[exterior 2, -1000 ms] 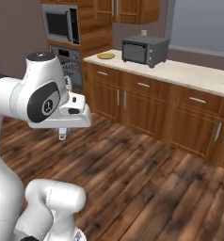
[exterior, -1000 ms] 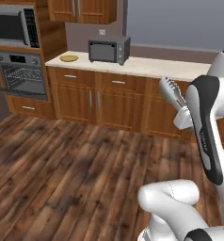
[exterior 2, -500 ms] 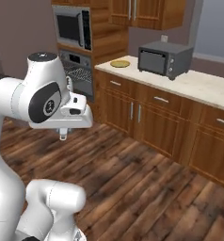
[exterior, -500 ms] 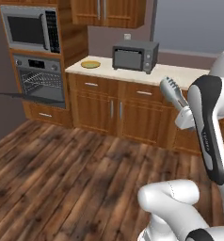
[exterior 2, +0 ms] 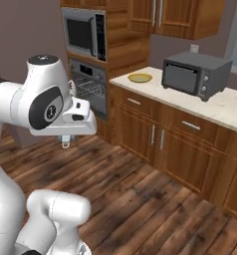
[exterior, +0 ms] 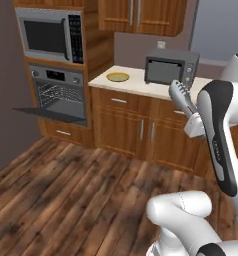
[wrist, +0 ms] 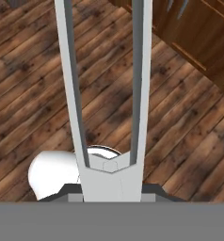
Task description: Pick up the tongs from the counter and place them near the plate next to the oven.
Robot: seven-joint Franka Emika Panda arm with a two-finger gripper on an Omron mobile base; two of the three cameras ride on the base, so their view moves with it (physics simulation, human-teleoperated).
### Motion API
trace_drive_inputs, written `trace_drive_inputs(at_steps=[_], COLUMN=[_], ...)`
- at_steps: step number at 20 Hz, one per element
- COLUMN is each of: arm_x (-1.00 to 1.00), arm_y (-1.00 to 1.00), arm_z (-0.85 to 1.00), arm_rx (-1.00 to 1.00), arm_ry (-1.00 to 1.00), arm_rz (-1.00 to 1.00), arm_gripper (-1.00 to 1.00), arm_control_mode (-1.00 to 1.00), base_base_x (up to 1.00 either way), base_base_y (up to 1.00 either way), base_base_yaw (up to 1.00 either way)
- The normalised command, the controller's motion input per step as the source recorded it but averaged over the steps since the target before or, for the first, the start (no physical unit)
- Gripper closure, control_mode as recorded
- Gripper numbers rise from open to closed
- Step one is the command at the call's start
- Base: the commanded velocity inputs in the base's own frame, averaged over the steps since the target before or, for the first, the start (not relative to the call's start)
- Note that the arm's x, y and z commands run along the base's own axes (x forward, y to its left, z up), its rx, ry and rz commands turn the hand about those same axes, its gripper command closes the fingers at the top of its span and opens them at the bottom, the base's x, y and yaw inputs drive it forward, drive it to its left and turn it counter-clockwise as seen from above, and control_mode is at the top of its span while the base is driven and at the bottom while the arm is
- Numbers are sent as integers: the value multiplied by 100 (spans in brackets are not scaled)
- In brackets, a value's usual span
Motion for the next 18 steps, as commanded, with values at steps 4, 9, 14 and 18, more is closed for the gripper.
trace_drive_inputs(at_steps=[4, 9, 14, 18], arm_x=[0, 0, 0, 0], arm_y=[0, 0, 0, 0], arm_z=[0, 0, 0, 0], arm_rx=[0, 0, 0, 0], arm_ry=[0, 0, 0, 0], arm_rz=[0, 0, 0, 0], arm_gripper=[100, 100, 100, 100], arm_control_mode=[100, 100, 100, 100], base_base_x=[100, 100, 100, 100], base_base_y=[16, 22, 6, 0], base_base_yaw=[0, 0, -5, -16])
